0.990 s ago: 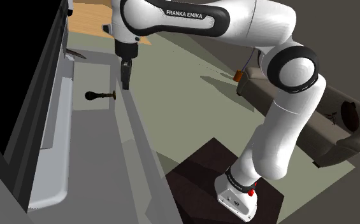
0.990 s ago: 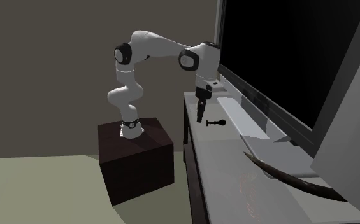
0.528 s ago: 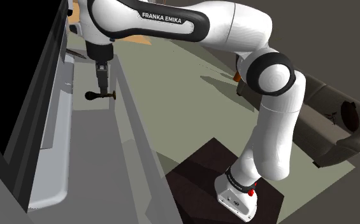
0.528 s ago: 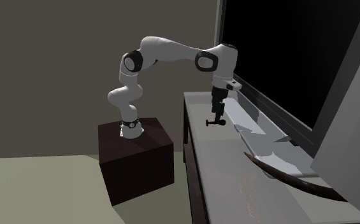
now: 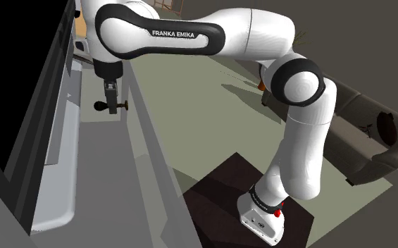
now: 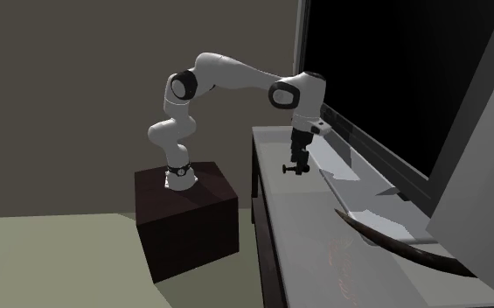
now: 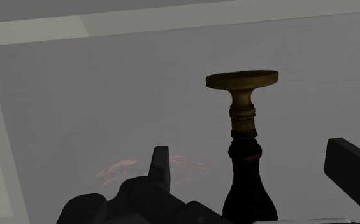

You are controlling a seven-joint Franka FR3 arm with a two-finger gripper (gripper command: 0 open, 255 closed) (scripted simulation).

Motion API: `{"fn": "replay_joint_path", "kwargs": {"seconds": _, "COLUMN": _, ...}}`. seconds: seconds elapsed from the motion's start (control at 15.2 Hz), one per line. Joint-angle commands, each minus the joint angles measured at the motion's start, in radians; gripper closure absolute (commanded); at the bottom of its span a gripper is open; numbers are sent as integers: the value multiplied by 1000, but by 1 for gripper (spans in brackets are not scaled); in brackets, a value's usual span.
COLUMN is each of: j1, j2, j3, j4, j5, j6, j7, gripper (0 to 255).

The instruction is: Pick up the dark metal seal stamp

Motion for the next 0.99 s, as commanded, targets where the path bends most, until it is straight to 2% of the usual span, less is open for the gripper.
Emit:
{"fn": "replay_joint_path", "kwargs": {"seconds": 0.0, "j1": 0, "j2": 1, "j3": 0, "j4": -3, "j5": 0, "j6": 4, "j7": 0, "gripper": 255}}
{"fn": "replay_joint_path", "kwargs": {"seconds": 0.59, "j1": -1, "j2": 1, "j3": 0, "j4": -5, "j5": 0, "j6": 7, "j7": 0, "gripper": 255}}
{"fn": "replay_joint_path", "kwargs": {"seconds": 0.92, "j1": 3, "j2": 2, "j3": 1, "j4": 64, "j5": 1, "j6": -61, "j7": -4, "gripper": 255}}
